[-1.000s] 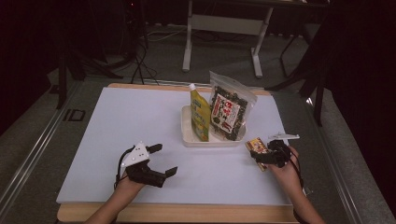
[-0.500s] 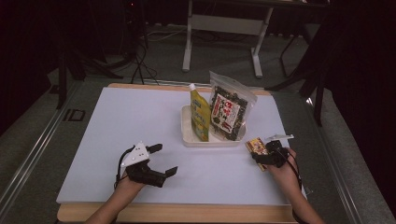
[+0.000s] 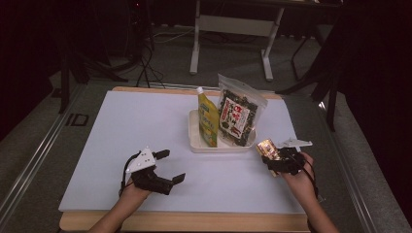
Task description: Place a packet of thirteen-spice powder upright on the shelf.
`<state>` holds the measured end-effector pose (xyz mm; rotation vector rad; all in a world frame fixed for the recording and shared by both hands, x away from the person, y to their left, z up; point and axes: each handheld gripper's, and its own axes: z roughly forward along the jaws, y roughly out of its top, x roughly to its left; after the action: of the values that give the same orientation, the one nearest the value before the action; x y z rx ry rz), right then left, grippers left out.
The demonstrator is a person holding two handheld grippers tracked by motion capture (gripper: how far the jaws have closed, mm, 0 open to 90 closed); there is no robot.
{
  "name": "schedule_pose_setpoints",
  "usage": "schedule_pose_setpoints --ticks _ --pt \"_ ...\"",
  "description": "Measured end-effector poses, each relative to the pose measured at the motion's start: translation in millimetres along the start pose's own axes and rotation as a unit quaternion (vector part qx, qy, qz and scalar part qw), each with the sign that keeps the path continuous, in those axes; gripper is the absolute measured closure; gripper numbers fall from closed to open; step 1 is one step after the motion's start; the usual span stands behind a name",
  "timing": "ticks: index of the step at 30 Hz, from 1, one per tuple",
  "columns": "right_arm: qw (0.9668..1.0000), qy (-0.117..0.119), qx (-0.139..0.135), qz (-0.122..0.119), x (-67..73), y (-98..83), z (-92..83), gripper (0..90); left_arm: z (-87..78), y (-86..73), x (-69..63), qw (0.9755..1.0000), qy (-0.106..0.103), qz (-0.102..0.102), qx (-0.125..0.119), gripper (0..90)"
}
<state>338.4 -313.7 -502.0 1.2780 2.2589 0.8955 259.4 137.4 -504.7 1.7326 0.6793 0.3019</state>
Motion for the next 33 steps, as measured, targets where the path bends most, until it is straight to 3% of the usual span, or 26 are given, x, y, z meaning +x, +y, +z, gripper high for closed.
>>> schedule_pose_setpoints --ticks 6,10,15,21,28,33 --pt "0.9983 0.028 -0.031 -0.04 28.5 7.1 -15.1 32.1 -0.8 2.1 0.1 1.0 0.0 -0.007 -0.001 0.2" --pt "0.9951 0.041 -0.054 -0.072 49.5 12.4 -24.4 32.1 0.1 3.9 -1.3 1.0 0.004 0.005 0.005 0.2" --pt "0.9902 0.063 -0.079 -0.096 70.3 23.0 -35.8 32.1 2.2 7.0 -1.3 0.9998 0.008 -0.01 0.017 0.2" --pt "0.9811 0.099 -0.104 -0.13 98.3 32.5 -44.6 32.1 5.3 11.8 -4.7 0.9992 -0.008 -0.031 0.025 1.8" --pt "0.9714 0.116 -0.133 -0.159 124.6 46.4 -51.8 32.1 9.3 26.7 -10.5 0.9983 -0.027 -0.046 0.023 1.8" --pt "0.9648 0.118 -0.149 -0.182 139.9 55.4 -53.6 32.1 15.3 37.5 -14.6 0.9983 -0.034 -0.043 0.02 1.8"
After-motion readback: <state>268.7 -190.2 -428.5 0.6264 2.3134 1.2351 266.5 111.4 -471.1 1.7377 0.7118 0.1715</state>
